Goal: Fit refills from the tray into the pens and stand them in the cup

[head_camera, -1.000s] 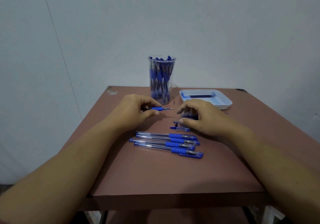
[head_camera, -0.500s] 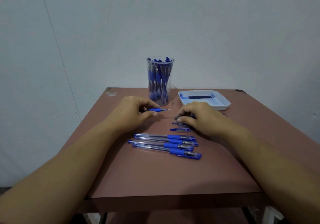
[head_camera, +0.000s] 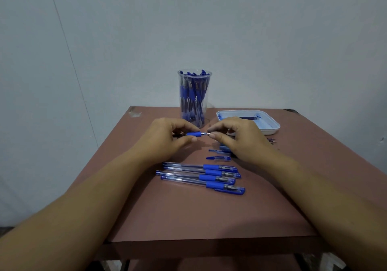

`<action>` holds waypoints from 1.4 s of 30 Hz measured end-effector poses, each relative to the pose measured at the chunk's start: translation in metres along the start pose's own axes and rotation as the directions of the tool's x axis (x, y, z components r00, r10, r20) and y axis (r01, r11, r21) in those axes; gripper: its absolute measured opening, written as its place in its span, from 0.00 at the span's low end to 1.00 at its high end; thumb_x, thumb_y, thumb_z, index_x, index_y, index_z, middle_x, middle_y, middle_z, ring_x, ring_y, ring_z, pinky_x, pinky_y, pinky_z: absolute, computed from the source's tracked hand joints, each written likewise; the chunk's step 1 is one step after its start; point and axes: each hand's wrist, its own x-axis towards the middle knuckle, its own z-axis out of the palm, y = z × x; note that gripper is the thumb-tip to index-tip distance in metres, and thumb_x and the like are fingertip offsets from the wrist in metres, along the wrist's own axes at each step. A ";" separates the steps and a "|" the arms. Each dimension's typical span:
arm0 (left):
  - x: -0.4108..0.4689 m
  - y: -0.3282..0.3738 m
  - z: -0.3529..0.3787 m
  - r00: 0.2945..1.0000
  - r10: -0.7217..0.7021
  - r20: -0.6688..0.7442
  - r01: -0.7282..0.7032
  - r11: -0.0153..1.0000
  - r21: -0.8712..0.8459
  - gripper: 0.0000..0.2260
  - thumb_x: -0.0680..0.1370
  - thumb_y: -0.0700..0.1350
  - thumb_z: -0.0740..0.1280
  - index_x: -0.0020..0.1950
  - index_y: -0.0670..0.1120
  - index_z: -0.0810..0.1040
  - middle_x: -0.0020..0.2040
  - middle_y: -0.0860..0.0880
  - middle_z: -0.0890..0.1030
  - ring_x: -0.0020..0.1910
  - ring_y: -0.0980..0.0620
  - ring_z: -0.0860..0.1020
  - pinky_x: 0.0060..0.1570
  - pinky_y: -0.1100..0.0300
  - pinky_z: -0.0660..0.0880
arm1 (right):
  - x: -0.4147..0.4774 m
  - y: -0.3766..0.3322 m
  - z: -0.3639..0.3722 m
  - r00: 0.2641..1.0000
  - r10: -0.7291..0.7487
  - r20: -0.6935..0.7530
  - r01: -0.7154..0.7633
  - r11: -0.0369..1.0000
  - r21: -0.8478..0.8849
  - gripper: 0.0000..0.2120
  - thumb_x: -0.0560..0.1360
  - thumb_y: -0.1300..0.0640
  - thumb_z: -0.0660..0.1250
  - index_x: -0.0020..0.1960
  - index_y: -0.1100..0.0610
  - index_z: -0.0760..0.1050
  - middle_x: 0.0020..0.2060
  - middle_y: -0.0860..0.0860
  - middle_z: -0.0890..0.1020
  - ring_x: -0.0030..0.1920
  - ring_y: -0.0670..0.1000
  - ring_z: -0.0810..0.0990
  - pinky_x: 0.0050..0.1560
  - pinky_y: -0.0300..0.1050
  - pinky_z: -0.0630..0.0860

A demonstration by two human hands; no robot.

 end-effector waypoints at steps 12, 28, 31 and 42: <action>-0.001 -0.001 0.002 0.999 0.047 0.003 -0.047 0.999 0.021 0.09 0.74 0.46 0.75 0.52 0.56 0.84 0.45 0.61 0.84 0.46 0.63 0.80 0.46 0.73 0.74 | -0.001 -0.005 0.002 0.997 -0.055 0.063 0.060 0.995 -0.075 0.10 0.79 0.50 0.64 0.50 0.53 0.82 0.39 0.40 0.78 0.45 0.42 0.75 0.42 0.34 0.70; 0.000 -0.003 0.002 0.999 0.038 -0.003 -0.038 0.999 0.032 0.09 0.74 0.46 0.75 0.52 0.56 0.84 0.45 0.61 0.84 0.45 0.63 0.80 0.46 0.74 0.72 | -0.004 -0.005 0.000 0.997 -0.038 0.073 0.042 0.997 -0.059 0.12 0.75 0.50 0.71 0.57 0.48 0.76 0.41 0.43 0.78 0.44 0.43 0.76 0.44 0.34 0.73; -0.001 -0.002 0.001 0.999 0.040 0.010 -0.041 0.998 0.047 0.09 0.74 0.47 0.74 0.53 0.56 0.84 0.45 0.61 0.83 0.45 0.63 0.80 0.46 0.74 0.72 | -0.002 -0.004 0.000 0.993 -0.090 0.071 0.097 0.990 -0.099 0.04 0.77 0.53 0.69 0.51 0.50 0.79 0.40 0.42 0.78 0.43 0.42 0.75 0.42 0.32 0.71; -0.001 -0.001 0.001 0.999 0.050 0.017 -0.051 0.997 0.060 0.09 0.74 0.48 0.74 0.53 0.57 0.84 0.46 0.61 0.84 0.46 0.63 0.80 0.48 0.72 0.74 | -0.002 -0.005 -0.001 0.994 -0.086 0.070 0.092 0.991 -0.092 0.05 0.78 0.49 0.66 0.45 0.48 0.77 0.38 0.40 0.77 0.42 0.39 0.75 0.41 0.31 0.69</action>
